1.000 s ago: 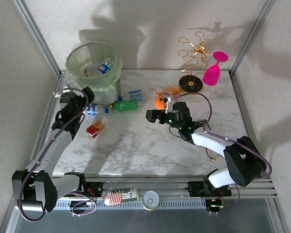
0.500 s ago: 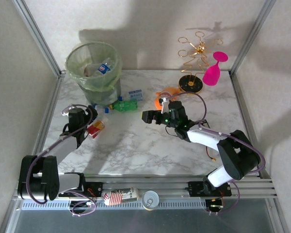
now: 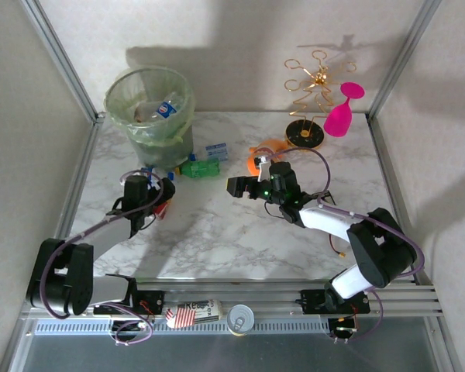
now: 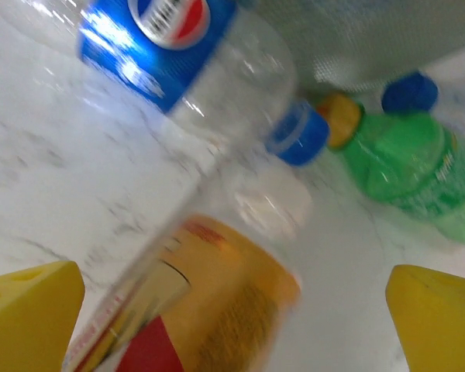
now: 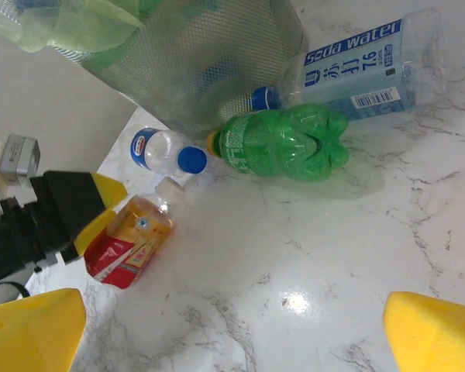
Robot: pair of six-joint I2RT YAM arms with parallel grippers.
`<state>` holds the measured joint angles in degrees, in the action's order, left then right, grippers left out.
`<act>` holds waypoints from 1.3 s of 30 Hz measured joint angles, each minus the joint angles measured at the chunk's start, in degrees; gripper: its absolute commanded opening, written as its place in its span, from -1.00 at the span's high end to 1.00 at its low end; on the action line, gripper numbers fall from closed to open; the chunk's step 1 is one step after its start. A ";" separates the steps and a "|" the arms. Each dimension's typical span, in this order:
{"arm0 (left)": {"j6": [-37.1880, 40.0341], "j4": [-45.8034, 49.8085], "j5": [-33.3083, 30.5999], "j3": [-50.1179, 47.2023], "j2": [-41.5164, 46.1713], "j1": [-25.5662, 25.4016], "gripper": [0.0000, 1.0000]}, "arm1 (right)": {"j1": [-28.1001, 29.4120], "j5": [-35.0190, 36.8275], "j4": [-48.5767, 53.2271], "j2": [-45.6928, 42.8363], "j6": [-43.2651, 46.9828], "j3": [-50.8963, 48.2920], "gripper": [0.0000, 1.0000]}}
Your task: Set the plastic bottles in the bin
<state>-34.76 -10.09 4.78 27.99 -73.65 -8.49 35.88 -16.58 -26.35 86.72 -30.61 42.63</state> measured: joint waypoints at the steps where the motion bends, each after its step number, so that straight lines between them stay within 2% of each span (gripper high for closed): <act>1: -0.04 0.59 0.00 -0.04 0.39 -1.03 -0.99 | 0.00 0.00 -0.02 -0.04 -0.04 -0.02 -0.98; 5: -0.70 3.23 -0.46 -0.04 1.66 -5.14 -0.99 | 0.00 0.02 -0.46 -0.55 -0.07 -0.66 -0.98; 11: 0.04 6.67 -4.83 0.00 -0.72 -9.70 -0.99 | 0.00 0.17 -0.48 -1.14 -0.07 -1.07 -0.97; 27: 0.22 4.33 -9.62 4.87 -11.80 -10.12 -0.95 | 0.00 1.99 -0.15 -4.50 -0.07 -2.84 -0.97; 30: 0.39 4.17 -10.45 5.68 -13.03 -10.12 -0.79 | 0.00 2.05 0.09 -4.98 -0.04 -2.97 -0.98; 35: 0.83 3.67 -11.72 5.70 -13.84 -10.12 -0.28 | 0.00 2.64 0.11 -5.01 -0.04 -3.41 -0.97; 39: 1.42 2.78 -11.52 5.68 -13.90 -10.47 -0.02 | 0.00 2.64 0.22 -5.01 -0.04 -3.56 -0.98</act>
<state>-33.34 -7.31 -6.74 33.67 -87.55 -18.96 35.88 -13.93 -26.13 81.71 -30.65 39.07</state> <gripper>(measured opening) 0.558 0.988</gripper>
